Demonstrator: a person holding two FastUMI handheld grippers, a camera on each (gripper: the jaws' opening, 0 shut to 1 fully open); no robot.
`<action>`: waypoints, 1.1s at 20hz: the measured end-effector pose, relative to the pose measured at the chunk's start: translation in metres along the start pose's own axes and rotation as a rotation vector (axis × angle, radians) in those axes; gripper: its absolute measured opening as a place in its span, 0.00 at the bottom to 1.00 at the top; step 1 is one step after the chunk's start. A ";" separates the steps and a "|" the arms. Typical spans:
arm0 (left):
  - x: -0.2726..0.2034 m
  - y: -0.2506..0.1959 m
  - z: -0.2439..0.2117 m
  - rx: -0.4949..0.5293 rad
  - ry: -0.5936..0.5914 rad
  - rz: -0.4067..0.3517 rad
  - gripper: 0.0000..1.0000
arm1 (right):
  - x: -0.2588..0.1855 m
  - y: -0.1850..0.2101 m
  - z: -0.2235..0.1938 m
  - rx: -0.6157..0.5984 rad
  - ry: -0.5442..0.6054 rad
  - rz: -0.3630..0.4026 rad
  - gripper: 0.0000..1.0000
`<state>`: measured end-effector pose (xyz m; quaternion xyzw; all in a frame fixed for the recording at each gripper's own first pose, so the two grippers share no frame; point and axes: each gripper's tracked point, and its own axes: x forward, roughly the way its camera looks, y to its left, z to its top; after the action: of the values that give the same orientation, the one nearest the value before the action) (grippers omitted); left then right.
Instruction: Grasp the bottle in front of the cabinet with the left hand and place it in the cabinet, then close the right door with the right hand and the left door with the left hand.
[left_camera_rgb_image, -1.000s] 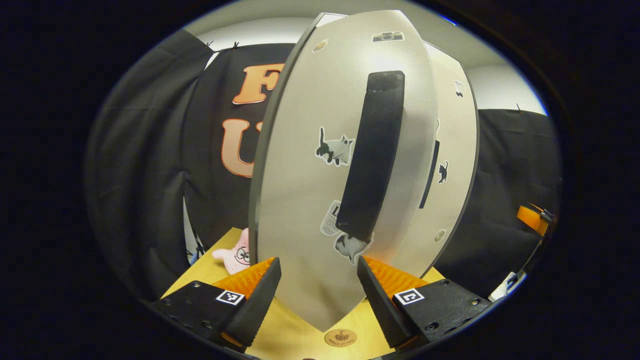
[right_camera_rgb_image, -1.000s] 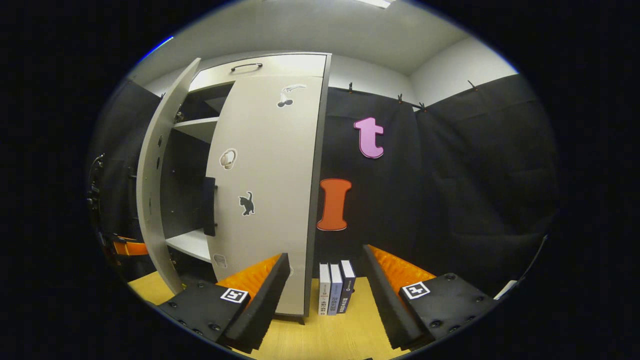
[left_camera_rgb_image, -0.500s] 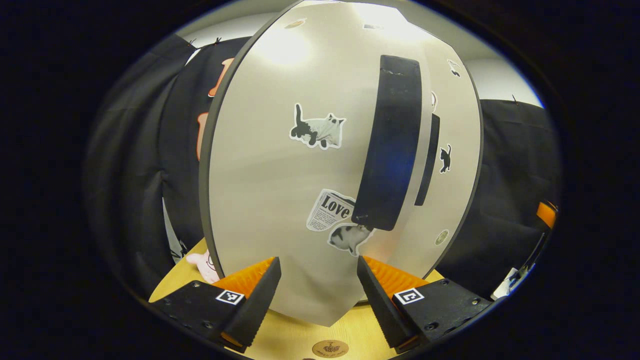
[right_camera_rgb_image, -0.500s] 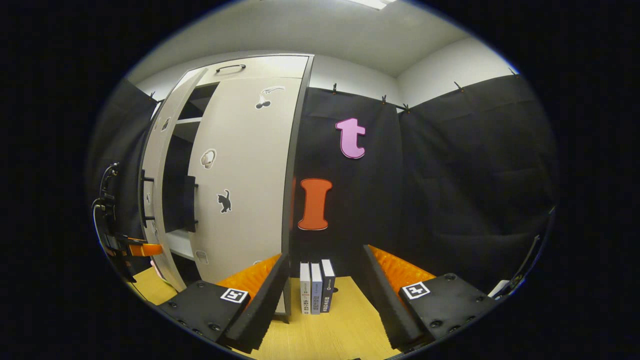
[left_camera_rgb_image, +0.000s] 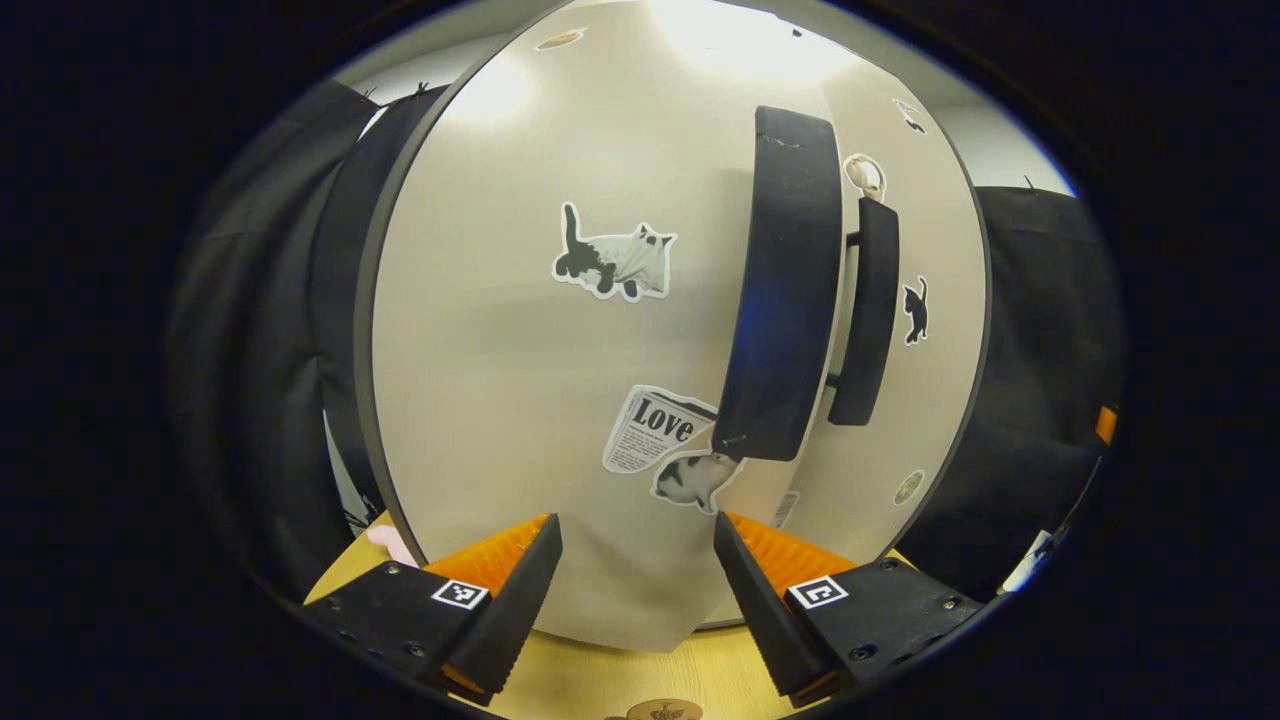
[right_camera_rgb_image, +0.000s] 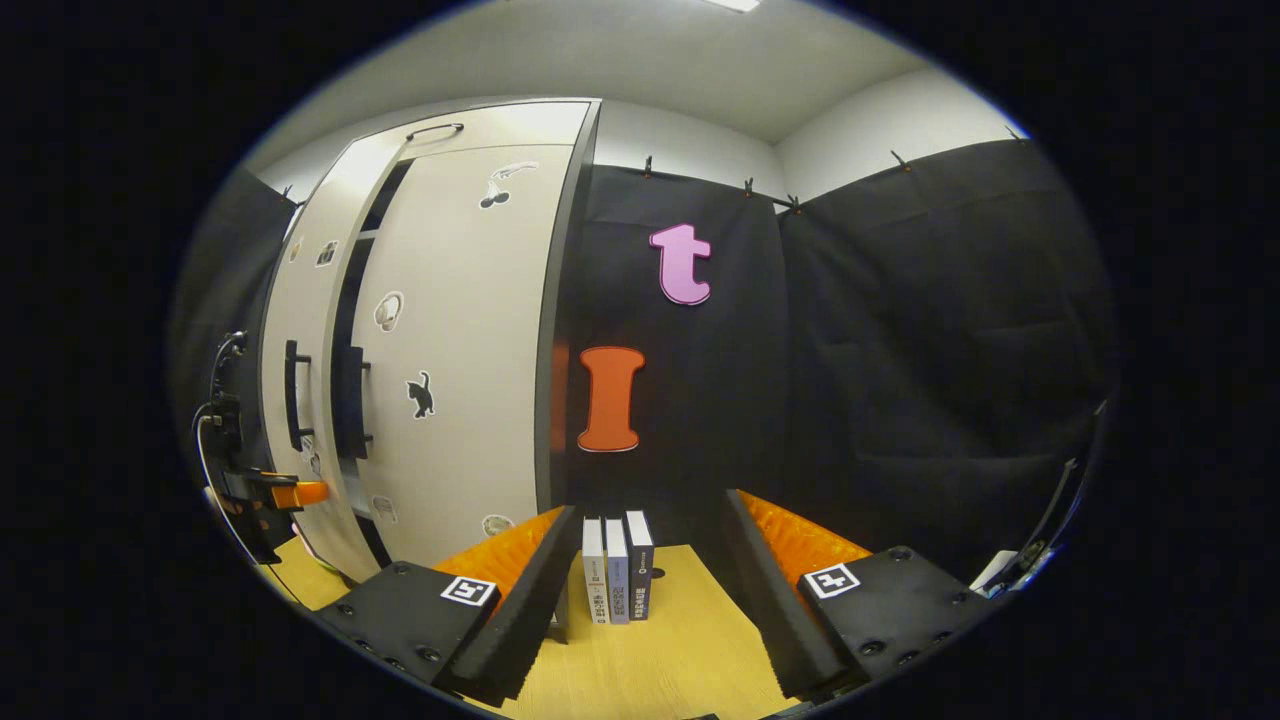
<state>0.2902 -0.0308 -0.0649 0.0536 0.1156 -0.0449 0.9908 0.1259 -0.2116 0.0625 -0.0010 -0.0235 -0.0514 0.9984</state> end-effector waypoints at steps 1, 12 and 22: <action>0.001 -0.001 0.000 0.003 0.002 0.002 0.94 | 0.000 -0.002 -0.002 0.002 0.004 -0.003 0.89; 0.008 -0.009 -0.005 0.000 0.006 0.032 0.94 | 0.010 -0.029 -0.013 0.009 0.034 -0.036 0.96; 0.008 -0.004 -0.006 -0.003 0.009 0.083 0.94 | 0.016 -0.041 -0.024 0.017 0.061 -0.027 0.96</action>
<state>0.2960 -0.0343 -0.0724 0.0570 0.1179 -0.0033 0.9914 0.1386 -0.2544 0.0394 0.0096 0.0065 -0.0649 0.9978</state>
